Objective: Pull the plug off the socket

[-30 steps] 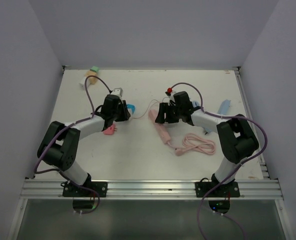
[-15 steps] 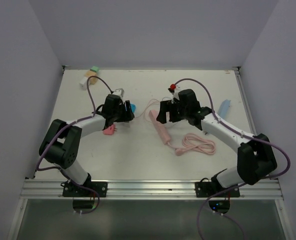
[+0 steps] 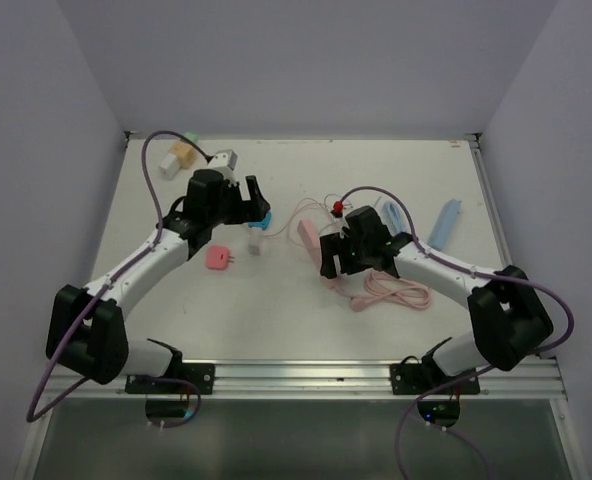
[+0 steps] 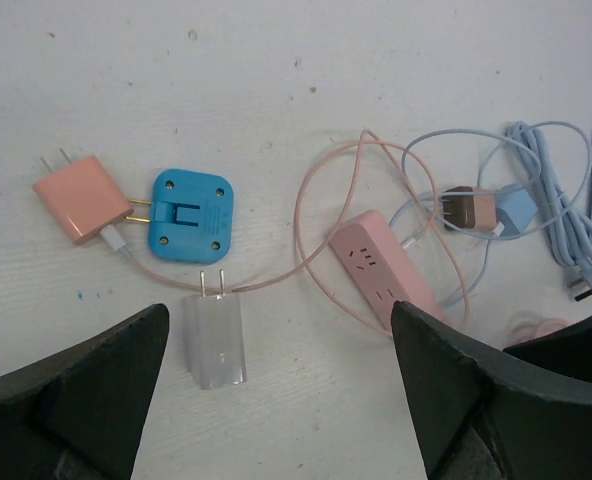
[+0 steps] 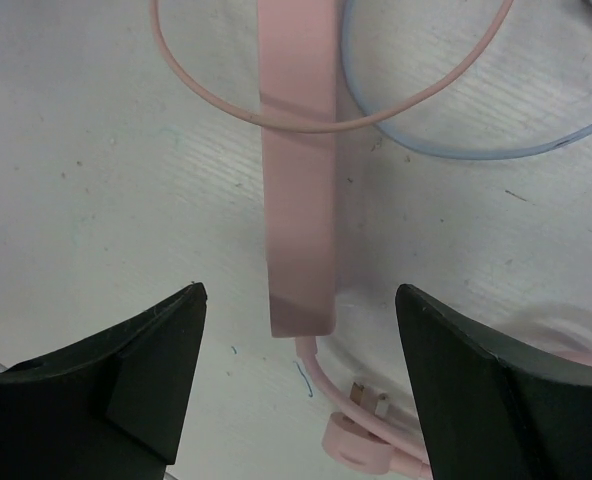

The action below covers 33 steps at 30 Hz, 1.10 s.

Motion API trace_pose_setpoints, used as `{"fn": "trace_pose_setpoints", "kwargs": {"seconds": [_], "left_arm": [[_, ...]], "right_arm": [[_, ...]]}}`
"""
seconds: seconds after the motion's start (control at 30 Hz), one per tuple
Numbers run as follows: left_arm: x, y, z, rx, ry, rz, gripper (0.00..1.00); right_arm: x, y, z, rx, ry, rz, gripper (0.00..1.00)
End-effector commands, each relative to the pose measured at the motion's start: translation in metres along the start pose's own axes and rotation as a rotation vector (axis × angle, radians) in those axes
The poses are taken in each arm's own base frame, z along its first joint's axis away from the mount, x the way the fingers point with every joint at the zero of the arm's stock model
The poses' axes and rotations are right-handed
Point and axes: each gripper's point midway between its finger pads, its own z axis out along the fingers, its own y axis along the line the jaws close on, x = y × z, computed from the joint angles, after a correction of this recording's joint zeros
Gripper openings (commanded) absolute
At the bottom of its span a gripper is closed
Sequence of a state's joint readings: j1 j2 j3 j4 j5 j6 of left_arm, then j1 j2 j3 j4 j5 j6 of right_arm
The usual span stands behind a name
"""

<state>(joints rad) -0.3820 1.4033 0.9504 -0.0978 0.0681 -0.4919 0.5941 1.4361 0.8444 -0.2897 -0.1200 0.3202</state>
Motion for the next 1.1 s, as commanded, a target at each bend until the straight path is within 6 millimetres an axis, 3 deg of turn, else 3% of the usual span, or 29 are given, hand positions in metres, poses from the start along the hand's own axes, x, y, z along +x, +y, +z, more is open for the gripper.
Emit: {"fn": "trace_pose_setpoints", "kwargs": {"seconds": [0.0,0.17,0.27,0.37,0.4,0.5,0.53,0.77,0.93,1.07], "left_arm": [[-0.033,-0.003,-0.033,-0.032,-0.071,0.061,0.96],[-0.05,0.002,-0.07,-0.082,-0.129,0.131,0.96],[-0.038,0.006,-0.079,-0.09,-0.095,0.14,0.94],[-0.017,0.008,-0.079,-0.064,-0.047,0.134,0.92],[-0.002,0.005,-0.078,-0.028,-0.007,0.127,0.9],[0.017,-0.009,-0.077,0.072,0.035,0.096,0.84],[0.033,-0.011,-0.074,0.091,0.066,0.094,0.83],[0.084,-0.044,-0.051,0.173,0.166,0.125,0.8],[0.104,-0.067,-0.03,0.207,0.198,0.142,0.8],[0.121,-0.07,0.004,0.144,0.225,0.166,0.82]], "right_arm": [[0.003,0.005,0.015,0.0,0.019,-0.02,0.8],[0.009,0.007,0.033,0.013,0.051,-0.044,0.77],[0.011,0.004,0.04,0.025,0.072,-0.041,0.7],[0.013,0.004,0.036,0.032,0.096,-0.047,0.43],[0.017,0.005,0.031,0.035,0.116,-0.047,0.23],[0.016,0.006,0.015,0.031,0.116,-0.06,0.06],[0.018,0.006,0.009,0.033,0.128,-0.065,0.0],[0.012,0.013,-0.025,0.013,0.094,-0.077,0.0],[0.008,0.016,-0.031,0.001,0.082,-0.078,0.0],[0.003,0.021,-0.035,-0.02,0.063,-0.076,0.0]]}}
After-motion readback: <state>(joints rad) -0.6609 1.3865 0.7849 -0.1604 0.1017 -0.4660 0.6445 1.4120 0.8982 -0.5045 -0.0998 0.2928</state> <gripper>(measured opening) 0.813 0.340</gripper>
